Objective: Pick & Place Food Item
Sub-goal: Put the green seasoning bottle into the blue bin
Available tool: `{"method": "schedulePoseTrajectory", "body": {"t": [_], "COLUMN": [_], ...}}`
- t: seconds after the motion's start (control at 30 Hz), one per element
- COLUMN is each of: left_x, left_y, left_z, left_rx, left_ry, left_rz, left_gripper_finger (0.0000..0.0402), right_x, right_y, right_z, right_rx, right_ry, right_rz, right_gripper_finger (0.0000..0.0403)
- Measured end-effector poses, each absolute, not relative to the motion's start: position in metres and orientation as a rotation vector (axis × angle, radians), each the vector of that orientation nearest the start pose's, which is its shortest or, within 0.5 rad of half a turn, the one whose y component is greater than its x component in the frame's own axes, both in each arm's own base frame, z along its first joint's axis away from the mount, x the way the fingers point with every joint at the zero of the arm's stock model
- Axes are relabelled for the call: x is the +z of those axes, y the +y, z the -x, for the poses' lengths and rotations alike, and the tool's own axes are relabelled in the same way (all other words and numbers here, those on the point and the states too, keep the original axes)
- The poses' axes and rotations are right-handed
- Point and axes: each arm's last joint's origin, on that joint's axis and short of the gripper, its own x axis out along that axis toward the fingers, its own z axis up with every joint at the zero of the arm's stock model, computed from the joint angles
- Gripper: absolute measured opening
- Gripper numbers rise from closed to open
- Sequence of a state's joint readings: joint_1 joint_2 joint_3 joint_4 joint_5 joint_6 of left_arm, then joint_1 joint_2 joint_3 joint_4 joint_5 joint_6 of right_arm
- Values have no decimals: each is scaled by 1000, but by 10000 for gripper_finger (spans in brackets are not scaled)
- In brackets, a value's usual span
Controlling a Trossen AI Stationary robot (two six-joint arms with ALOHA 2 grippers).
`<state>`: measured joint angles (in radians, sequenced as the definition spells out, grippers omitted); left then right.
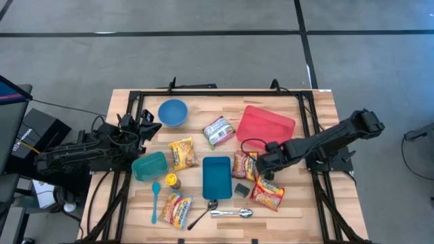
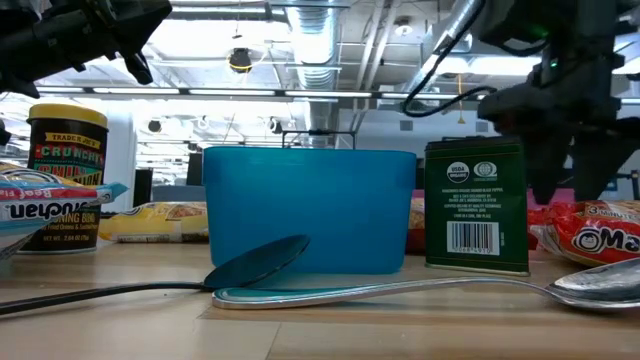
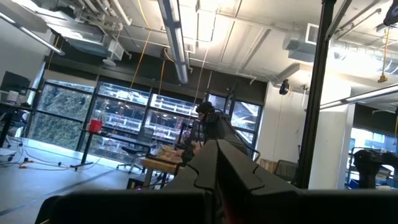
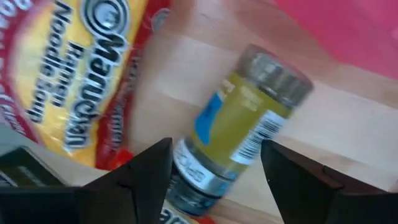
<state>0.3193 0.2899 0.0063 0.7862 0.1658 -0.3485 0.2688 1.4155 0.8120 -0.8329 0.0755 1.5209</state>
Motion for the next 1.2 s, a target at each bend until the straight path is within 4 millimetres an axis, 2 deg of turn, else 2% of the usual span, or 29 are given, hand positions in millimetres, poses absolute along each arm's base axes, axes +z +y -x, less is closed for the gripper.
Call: {"method": "schedulePoseTrajectory", "body": {"t": [0.07, 0.4, 0.7, 1.0, 1.2], "left_x": [214, 216, 216, 216, 216], "left_y": [28, 28, 28, 28, 28], "left_z": [-100, -99, -99, -99, -99], "left_rx": [64, 61, 60, 60, 61], "left_ry": [-508, -524, -529, -530, -530], "left_rz": [220, 214, 212, 211, 211], "left_gripper_finger": [3, 3, 3, 3, 3], "right_x": [177, 176, 177, 177, 157], "right_y": [58, 59, 57, 54, 54], "right_z": [-225, -222, -223, -226, -237], "right_rx": [-909, -965, -919, -916, -924], "right_ry": [1174, 1165, 1161, 1129, 1185], "right_rz": [-1029, -1064, -982, -982, -932], "right_gripper_finger": [240, 240, 240, 240, 240]}}
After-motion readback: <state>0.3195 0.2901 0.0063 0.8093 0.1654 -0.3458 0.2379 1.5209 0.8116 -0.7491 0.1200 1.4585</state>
